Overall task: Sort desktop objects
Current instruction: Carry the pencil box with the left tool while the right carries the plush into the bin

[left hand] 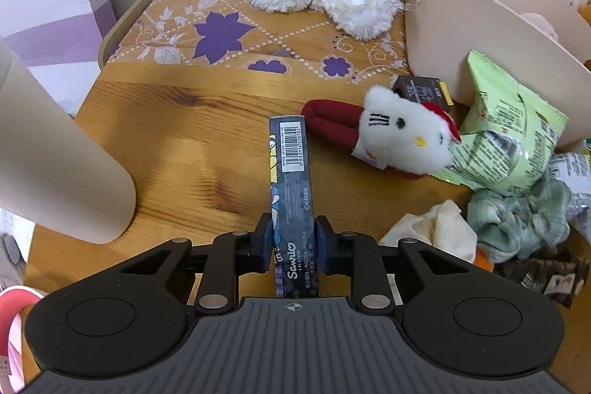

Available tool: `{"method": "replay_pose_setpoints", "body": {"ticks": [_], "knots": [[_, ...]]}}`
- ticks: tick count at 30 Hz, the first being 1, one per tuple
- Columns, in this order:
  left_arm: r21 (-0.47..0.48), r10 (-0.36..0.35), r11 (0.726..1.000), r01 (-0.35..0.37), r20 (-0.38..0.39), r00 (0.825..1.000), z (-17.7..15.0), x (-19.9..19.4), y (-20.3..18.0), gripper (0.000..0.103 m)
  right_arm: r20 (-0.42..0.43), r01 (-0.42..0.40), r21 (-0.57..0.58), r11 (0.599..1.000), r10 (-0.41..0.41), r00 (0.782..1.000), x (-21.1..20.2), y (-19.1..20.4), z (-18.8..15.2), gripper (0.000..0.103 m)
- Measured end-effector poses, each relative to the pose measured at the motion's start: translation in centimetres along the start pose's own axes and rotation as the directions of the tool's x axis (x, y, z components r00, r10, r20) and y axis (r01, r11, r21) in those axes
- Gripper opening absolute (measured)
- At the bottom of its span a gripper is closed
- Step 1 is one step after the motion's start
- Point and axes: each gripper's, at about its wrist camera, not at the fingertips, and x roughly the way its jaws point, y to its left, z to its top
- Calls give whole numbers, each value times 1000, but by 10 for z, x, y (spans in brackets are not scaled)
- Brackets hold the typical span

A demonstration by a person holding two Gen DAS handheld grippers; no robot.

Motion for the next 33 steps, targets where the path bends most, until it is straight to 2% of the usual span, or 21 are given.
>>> {"method": "replay_pose_setpoints", "body": {"ticks": [16,25,33], "knots": [[123,-61,992,44,143,988,8,-65,-24,24,139,1,32,999,-5,990,-76,-9,17,15],[202,-132,976,85,234,963,31,-99,-55,24,226,-3,43,999,-7,974,-106,-19,39,15],[264,-189,958,110,294,937,59,-118,-88,24,285,0,76,997,-22,958,-113,-30,64,15]]}}
